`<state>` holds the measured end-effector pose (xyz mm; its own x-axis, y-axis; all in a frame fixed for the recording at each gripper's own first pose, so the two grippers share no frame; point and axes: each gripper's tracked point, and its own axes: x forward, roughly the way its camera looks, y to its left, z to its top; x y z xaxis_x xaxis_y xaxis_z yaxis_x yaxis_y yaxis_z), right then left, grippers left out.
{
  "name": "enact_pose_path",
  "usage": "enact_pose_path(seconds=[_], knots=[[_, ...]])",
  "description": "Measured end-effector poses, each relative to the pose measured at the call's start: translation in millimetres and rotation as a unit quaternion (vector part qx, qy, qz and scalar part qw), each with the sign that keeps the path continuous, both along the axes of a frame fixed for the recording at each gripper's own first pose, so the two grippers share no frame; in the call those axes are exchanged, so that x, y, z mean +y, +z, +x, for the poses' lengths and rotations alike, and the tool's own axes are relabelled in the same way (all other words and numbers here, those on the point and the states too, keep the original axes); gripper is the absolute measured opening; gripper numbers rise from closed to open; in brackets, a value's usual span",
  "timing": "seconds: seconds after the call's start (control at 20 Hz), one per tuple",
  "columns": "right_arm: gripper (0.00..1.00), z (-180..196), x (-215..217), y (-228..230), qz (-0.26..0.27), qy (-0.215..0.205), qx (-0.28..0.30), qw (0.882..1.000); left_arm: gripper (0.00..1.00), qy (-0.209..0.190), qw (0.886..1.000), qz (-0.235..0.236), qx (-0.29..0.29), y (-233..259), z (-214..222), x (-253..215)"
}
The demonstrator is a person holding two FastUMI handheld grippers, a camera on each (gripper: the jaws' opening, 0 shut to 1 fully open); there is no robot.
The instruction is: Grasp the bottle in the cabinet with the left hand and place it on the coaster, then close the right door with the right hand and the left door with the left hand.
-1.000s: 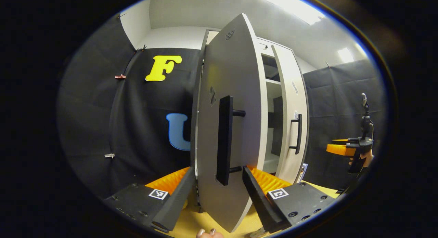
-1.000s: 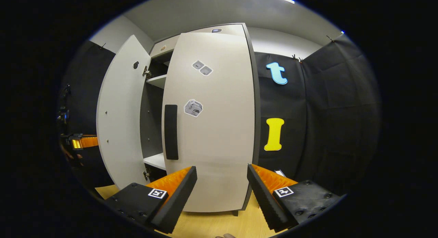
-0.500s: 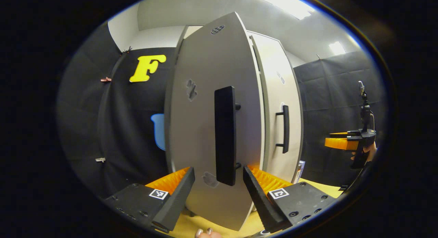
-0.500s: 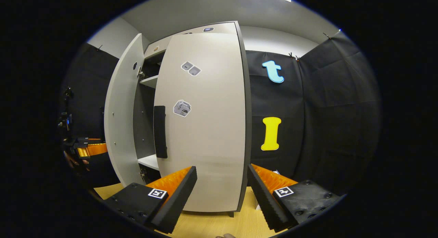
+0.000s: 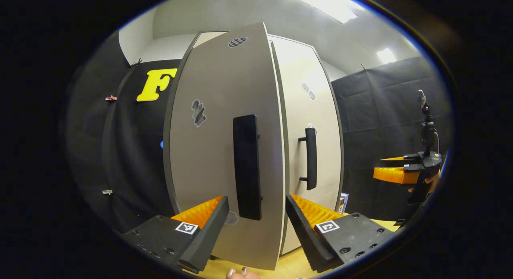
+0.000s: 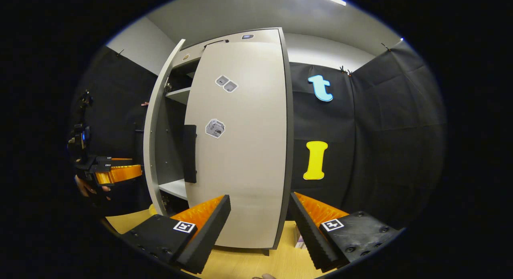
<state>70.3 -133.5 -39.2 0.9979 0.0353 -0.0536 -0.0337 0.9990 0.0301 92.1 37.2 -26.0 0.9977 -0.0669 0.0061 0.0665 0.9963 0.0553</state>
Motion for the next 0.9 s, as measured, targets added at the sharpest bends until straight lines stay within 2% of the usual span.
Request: enact_pose_path(seconds=[0.3,0.5,0.7,0.85,0.9], knots=[[0.98,19.4,17.7,8.7,0.018,-0.008,-0.013,1.000,0.91,0.067,0.998,0.019,0.002,3.2,-16.0,22.4],[0.98,33.8,37.6,15.6,0.001,-0.015,-0.027,1.000,0.91,0.093,0.995,0.031,-0.005,9.0,-20.3,20.1],[0.98,33.6,61.5,14.5,0.002,0.004,-0.025,1.000,0.91,0.097,0.995,0.031,-0.003,8.6,-25.9,21.7],[0.98,24.4,68.2,13.7,-0.011,0.014,-0.021,1.000,0.95,0.103,0.995,0.017,0.003,4.6,-36.4,30.9],[0.98,20.3,67.8,13.9,-0.016,0.014,-0.022,1.000,0.92,0.106,0.994,0.011,0.003,4.1,-39.8,34.1]])
